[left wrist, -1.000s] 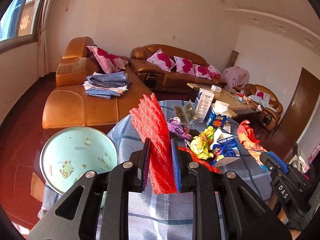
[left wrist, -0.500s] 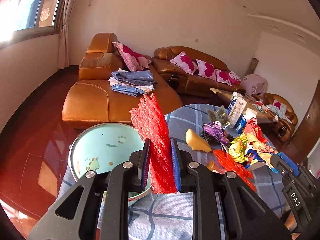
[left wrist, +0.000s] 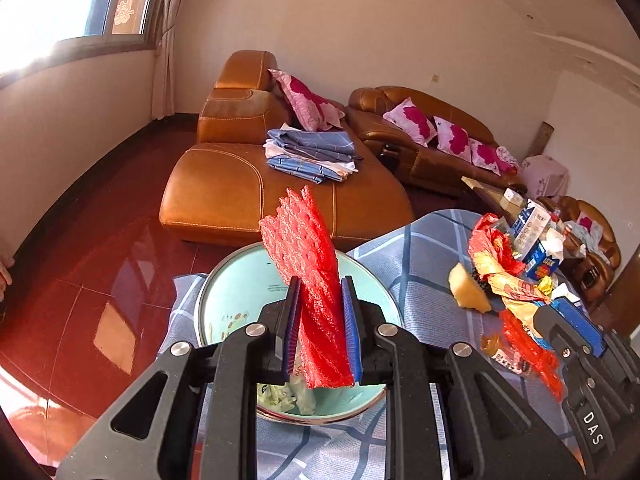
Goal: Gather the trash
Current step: 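Lift both items over the green bin and release them inside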
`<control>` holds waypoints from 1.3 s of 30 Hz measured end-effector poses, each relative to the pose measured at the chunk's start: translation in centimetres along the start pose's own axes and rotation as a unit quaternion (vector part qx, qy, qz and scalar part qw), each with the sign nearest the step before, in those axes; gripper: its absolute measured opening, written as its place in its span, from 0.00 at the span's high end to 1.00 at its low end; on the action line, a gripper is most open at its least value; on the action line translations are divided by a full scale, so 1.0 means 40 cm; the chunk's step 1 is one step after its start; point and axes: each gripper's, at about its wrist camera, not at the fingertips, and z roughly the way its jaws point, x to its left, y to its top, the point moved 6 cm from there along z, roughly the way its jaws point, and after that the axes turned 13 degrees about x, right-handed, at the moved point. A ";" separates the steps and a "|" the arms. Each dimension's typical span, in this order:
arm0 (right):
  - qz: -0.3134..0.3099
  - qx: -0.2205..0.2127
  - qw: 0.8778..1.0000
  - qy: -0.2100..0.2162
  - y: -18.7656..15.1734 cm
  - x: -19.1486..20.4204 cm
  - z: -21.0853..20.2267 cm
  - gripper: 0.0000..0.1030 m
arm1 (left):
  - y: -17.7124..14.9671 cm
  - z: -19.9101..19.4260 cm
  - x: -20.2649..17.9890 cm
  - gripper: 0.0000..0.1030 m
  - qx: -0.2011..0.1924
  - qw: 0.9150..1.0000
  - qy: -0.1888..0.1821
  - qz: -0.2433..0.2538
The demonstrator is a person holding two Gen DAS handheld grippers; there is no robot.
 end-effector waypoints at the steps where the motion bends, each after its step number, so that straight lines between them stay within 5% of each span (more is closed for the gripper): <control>1: -0.005 0.005 1.000 0.007 0.003 0.014 0.014 0.78 | -0.002 0.014 0.006 0.81 0.006 1.000 0.004 0.000; 19: -0.014 0.118 0.989 0.088 -0.003 0.134 0.263 0.76 | -0.039 0.151 0.091 0.81 0.077 0.996 0.043 -0.011; 22: -0.011 0.129 0.987 0.095 -0.014 0.133 0.283 0.66 | -0.047 0.163 0.095 0.79 0.085 0.995 0.049 -0.009; 23: -0.006 0.132 0.986 0.097 -0.017 0.127 0.284 0.53 | -0.049 0.165 0.098 0.78 0.087 0.995 0.050 -0.010; 28: 0.013 0.112 0.990 0.088 -0.014 0.094 0.244 0.49 | -0.047 0.161 0.095 0.65 0.081 0.994 0.069 -0.006; 36: 0.063 0.074 0.993 0.063 -0.031 -0.004 0.144 0.44 | -0.044 0.122 0.071 0.30 0.047 0.992 0.119 0.014; 39: 0.072 0.055 0.995 0.040 -0.048 -0.044 0.096 0.42 | -0.043 0.095 0.040 0.25 0.029 0.990 0.130 0.034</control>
